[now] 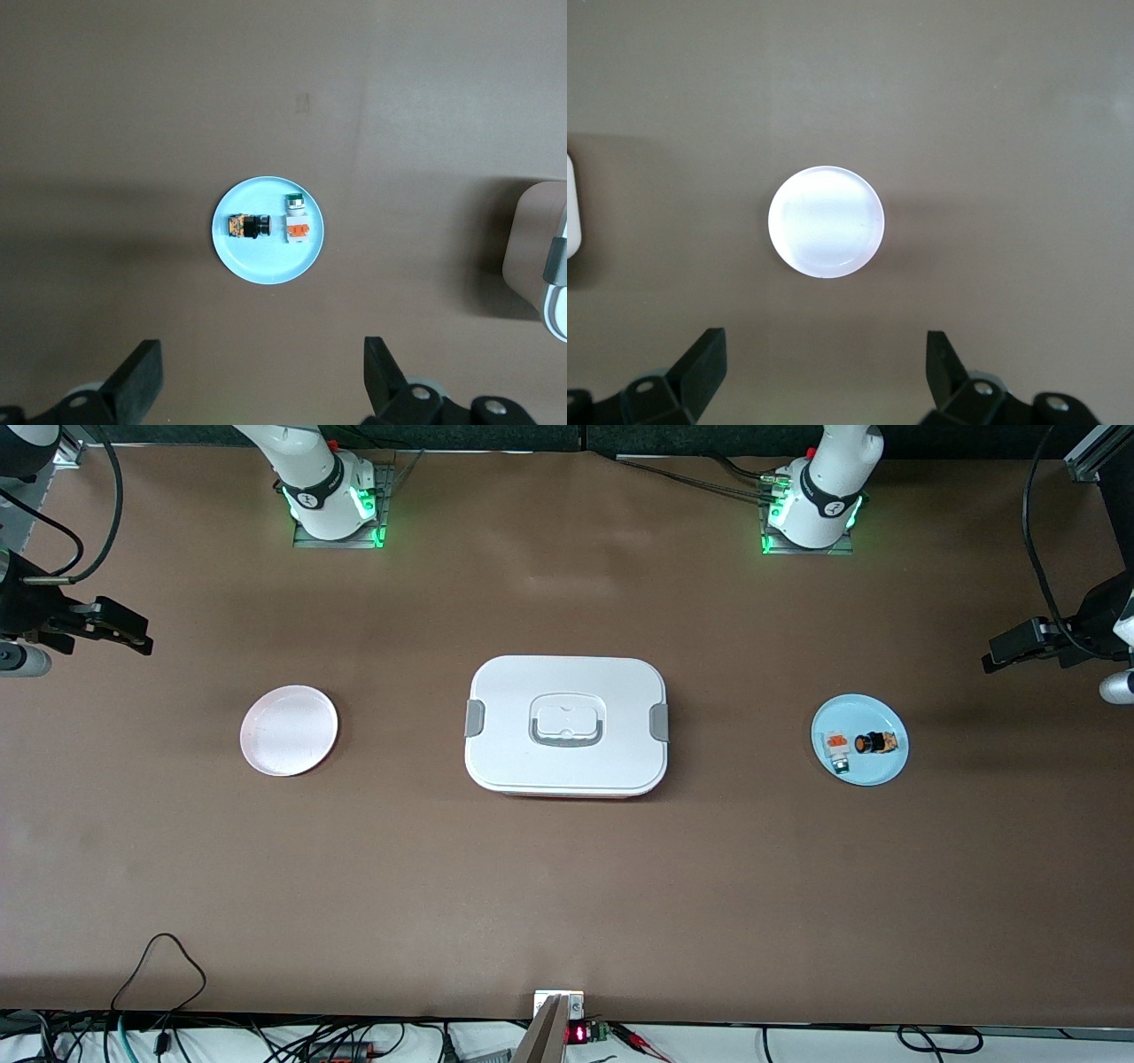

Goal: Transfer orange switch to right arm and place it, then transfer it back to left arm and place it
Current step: 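Move the left gripper over the light blue plate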

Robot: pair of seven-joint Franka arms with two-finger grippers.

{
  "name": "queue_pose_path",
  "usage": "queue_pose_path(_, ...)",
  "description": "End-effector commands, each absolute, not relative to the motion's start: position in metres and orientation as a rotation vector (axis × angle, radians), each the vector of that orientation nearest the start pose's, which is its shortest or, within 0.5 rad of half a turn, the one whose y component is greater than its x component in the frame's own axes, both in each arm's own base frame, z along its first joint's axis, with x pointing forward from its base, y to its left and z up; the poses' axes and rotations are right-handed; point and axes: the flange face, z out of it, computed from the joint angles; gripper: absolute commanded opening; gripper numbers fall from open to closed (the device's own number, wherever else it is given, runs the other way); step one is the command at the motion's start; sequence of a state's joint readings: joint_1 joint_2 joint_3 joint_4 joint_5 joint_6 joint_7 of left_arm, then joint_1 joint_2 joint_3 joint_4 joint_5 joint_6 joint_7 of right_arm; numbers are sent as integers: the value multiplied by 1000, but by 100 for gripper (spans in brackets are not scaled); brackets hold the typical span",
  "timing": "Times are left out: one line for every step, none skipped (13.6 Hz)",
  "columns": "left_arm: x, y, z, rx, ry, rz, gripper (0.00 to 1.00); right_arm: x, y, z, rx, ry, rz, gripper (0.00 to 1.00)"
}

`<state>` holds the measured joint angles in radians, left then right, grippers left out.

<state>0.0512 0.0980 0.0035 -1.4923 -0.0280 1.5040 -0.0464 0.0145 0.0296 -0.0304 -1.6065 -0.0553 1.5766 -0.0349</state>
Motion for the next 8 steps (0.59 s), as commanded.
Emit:
queue_pose_path(580,29,608,-3190,-118,77,100,555,-12,602,-3200,-58,89,100)
queue_pose_path(580,32,609,-3191,-128,71,100,556,-11,614,-3203,-59,50,100)
queue_pose_path(580,39,611,-3190,-152,64,100,558,-11,618,-3196,-64,37,100)
queue_pose_path(581,38,614,-3187,-145,54,100,558,-11,618,-3190,-61,37,100)
queue_pose_path(579,29,609,-3176,-126,86,100,557,-9,619,-3189,-68,39,100)
queue_pose_path(582,23,598,-3155,-104,137,100,556,-4,618,-3189,-78,51,100)
queue_pose_path(591,11,571,-3094,-56,236,100,557,-4,617,-3189,-80,53,100)
queue_pose_path(589,4,563,-3072,-44,298,100,557,-2,618,-3190,-83,51,100)
